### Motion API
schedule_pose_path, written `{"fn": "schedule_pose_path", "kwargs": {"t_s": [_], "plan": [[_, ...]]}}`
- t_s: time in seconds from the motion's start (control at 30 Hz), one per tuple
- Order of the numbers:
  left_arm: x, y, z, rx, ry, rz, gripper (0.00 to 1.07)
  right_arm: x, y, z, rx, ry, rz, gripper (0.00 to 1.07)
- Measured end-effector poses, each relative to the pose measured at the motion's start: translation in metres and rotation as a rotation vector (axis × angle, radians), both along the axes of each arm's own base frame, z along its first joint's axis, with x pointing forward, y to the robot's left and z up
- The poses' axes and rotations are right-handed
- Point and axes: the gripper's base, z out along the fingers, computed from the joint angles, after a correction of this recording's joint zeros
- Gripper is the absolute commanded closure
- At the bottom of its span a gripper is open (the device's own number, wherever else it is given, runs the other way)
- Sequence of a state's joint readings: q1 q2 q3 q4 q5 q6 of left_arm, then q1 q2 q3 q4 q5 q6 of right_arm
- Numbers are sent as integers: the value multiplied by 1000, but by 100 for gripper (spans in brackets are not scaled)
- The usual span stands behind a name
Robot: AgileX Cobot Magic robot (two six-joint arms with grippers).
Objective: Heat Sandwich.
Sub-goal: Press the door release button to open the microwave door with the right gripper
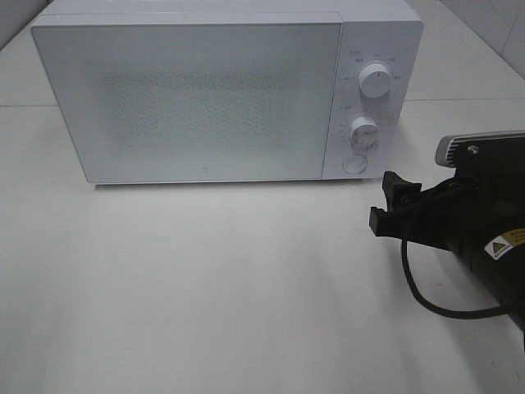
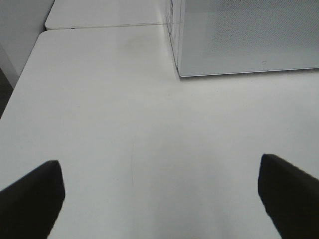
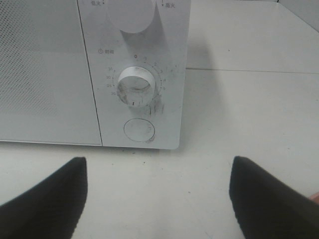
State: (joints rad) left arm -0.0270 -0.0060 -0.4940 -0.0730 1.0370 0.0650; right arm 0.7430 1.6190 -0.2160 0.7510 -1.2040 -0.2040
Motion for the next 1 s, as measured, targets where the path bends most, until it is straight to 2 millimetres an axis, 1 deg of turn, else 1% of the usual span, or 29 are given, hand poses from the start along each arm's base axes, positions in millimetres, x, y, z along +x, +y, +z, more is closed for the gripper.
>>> {"fn": "schedule_pose_path", "kwargs": {"t_s": [0.2,0.33,0.37,0.4,0.47,0.5,0.53,0.57,0.63,0.67,0.7,0.77,0.8,0.83,0.87,0.93,0.97,1.0], "plan": [[0,0,0,0,0,0,5,0,0,0,22,-2,-6,31],[0,0,0,0,0,0,5,0,0,0,167,6,-46,31],[0,0,0,0,0,0,5,0,0,0,167,6,-46,31],[0,0,0,0,0,0,5,0,0,0,263,11,-73,31],[0,0,0,0,0,0,5,0,0,0,383,18,-107,31],[0,0,0,0,0,0,5,0,0,0,513,26,-143,31],[0,0,0,0,0,0,5,0,0,0,513,26,-143,31],[0,0,0,0,0,0,5,0,0,0,566,30,-156,31],[0,0,0,0,0,0,5,0,1,-1,697,48,-195,31],[0,0,0,0,0,0,5,-1,1,-2,810,74,-233,31],[0,0,0,0,0,0,5,-1,1,-2,810,74,-233,31],[0,0,0,0,0,0,5,-1,1,-3,935,93,-274,31],[0,0,0,0,0,0,5,-2,1,-4,1042,109,-311,31],[0,0,0,0,0,0,5,-2,1,-4,1100,115,-330,31],[0,0,0,0,0,0,5,-2,1,-4,1100,115,-330,31],[0,0,0,0,0,0,5,-2,1,-5,1198,127,-364,31],[0,0,0,0,0,0,5,-2,1,-5,1278,136,-393,33],[0,0,0,0,0,0,5,-2,1,-5,1278,136,-393,33]]}}
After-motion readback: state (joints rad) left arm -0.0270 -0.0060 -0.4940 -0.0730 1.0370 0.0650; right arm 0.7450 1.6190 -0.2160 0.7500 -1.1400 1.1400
